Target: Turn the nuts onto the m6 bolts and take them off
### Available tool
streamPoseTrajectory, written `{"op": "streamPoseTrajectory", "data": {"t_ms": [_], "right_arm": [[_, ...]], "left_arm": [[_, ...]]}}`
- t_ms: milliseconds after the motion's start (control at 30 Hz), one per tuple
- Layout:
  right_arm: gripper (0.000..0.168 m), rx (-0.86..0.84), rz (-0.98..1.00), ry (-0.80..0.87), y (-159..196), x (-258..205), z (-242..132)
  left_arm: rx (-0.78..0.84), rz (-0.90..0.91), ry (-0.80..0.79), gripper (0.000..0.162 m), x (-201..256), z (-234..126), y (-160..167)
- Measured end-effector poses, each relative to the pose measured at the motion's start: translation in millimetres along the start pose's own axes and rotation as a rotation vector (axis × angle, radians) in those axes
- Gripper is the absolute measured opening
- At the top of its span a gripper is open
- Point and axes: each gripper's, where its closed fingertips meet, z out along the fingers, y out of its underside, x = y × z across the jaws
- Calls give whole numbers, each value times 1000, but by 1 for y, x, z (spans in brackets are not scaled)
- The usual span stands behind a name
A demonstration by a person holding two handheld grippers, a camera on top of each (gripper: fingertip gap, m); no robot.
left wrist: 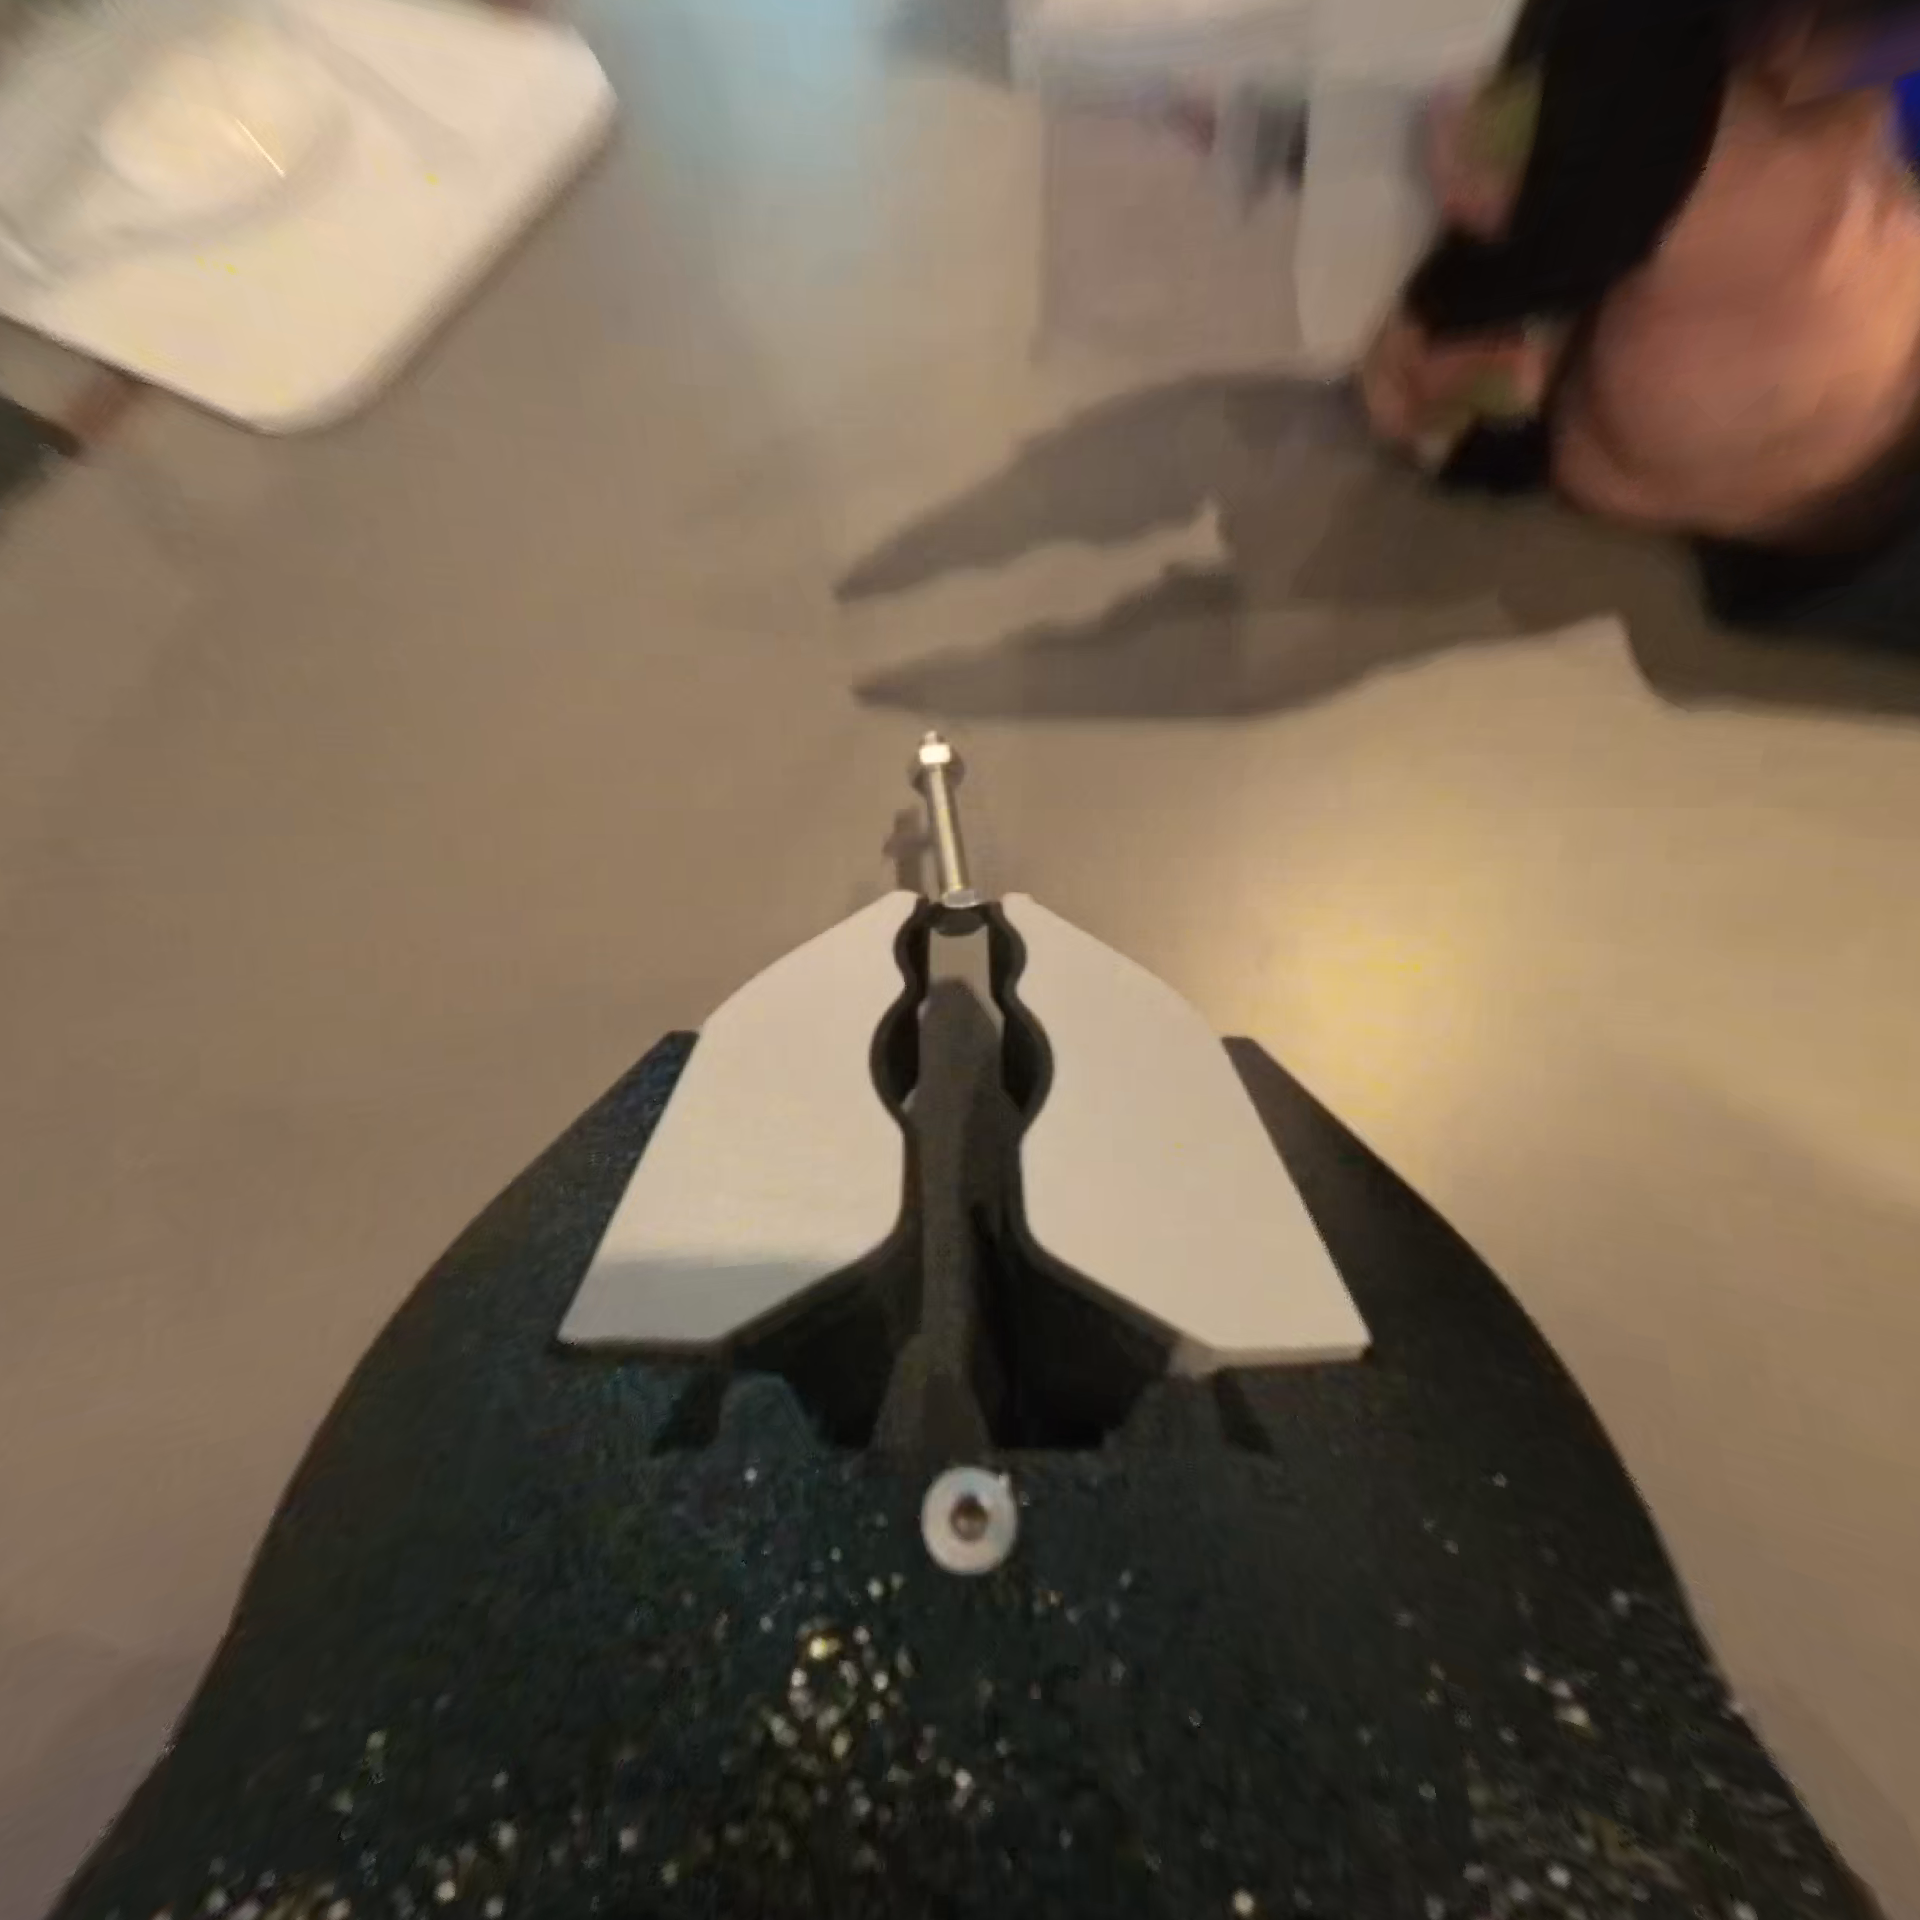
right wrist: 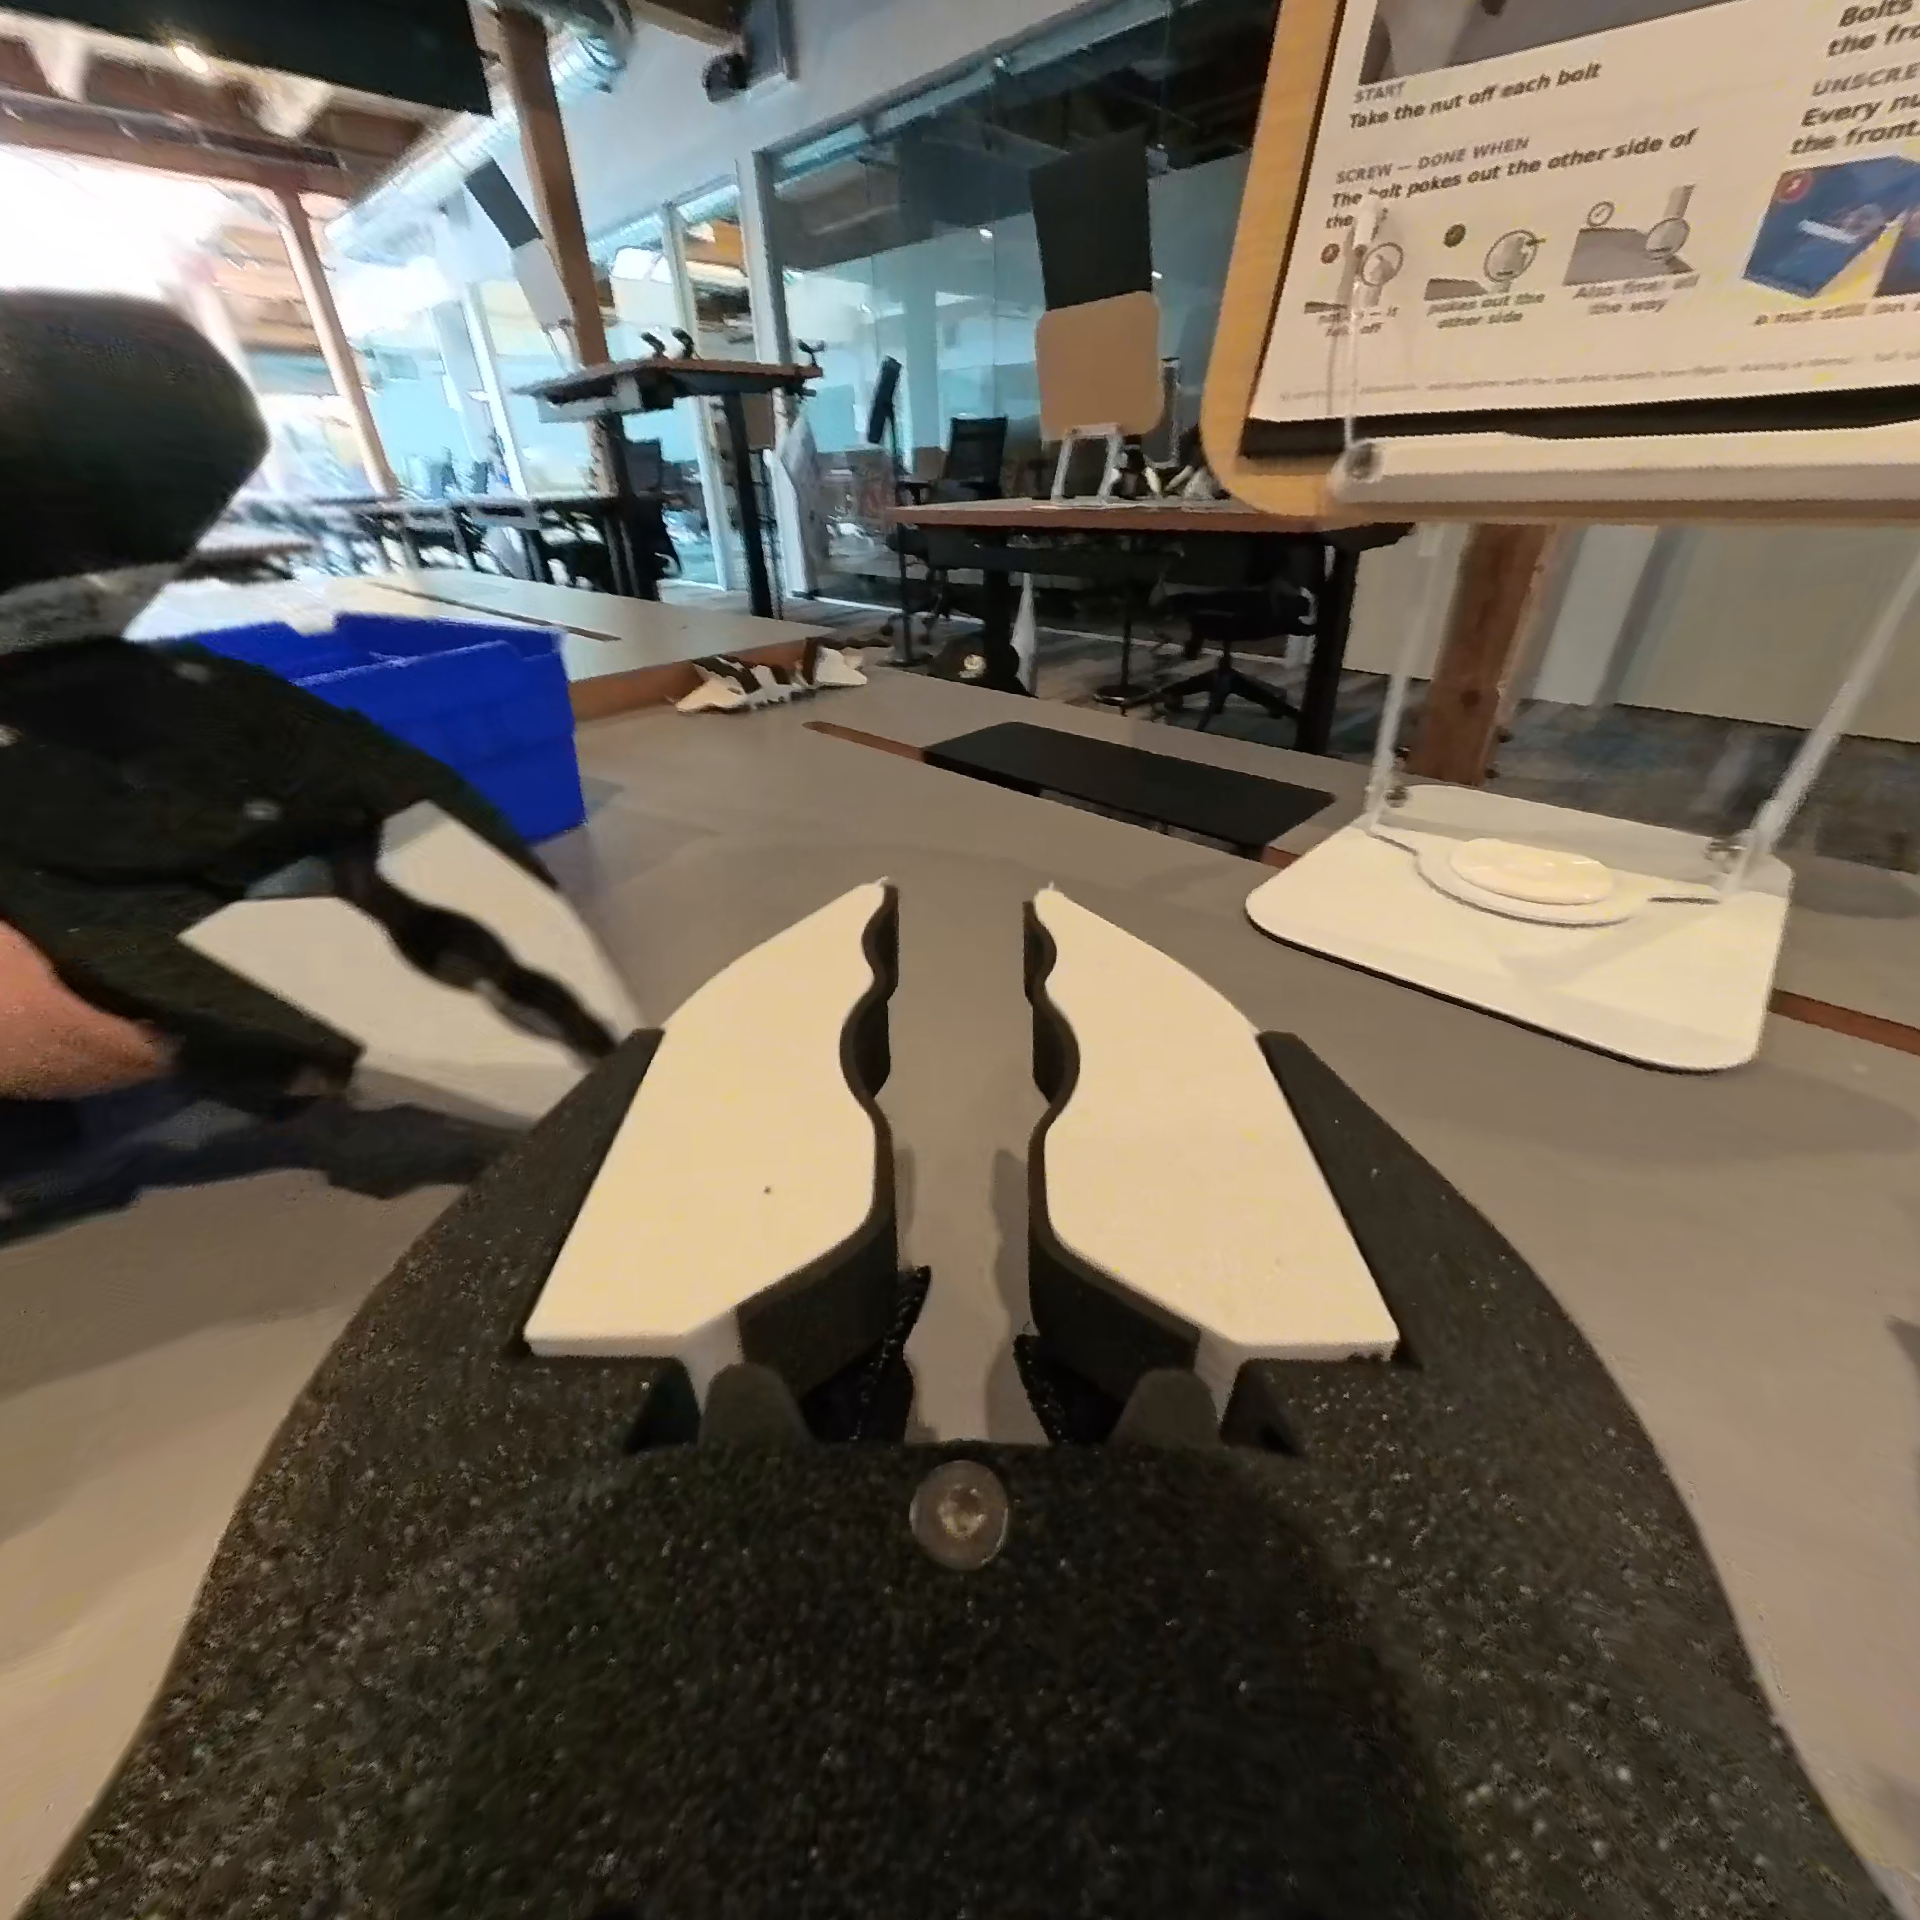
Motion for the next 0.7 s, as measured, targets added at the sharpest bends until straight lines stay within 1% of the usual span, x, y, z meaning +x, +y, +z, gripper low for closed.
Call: {"op": "streamPoseTrajectory", "data": {"t_ms": [67,167,233,300,367,467,567,700], "right_arm": [[25,31,44,-46,-4,-3,0],[27,70,122,-92,-8,0,0],[31,93,170,-127,-11,2,0],[32,108,207,-192,-14,0,-1],[34,117,231,-260,-17,-2,-3],[35,113,198,-322,-18,0,-10],[34,23,178,-471,-8,-12,-14],[34,-61,151,-598,2,-28,-18]], "left_arm": [[172,-4,-84,10,-8,1,-30],[277,64,-146,10,-13,13,-53],[329,105,-117,10,-9,22,-63],[383,137,-27,10,2,26,-69],[394,155,26,10,7,26,-66],[379,191,128,10,14,20,-53],[374,196,205,10,15,12,-44],[402,164,260,10,11,4,-43]]}}
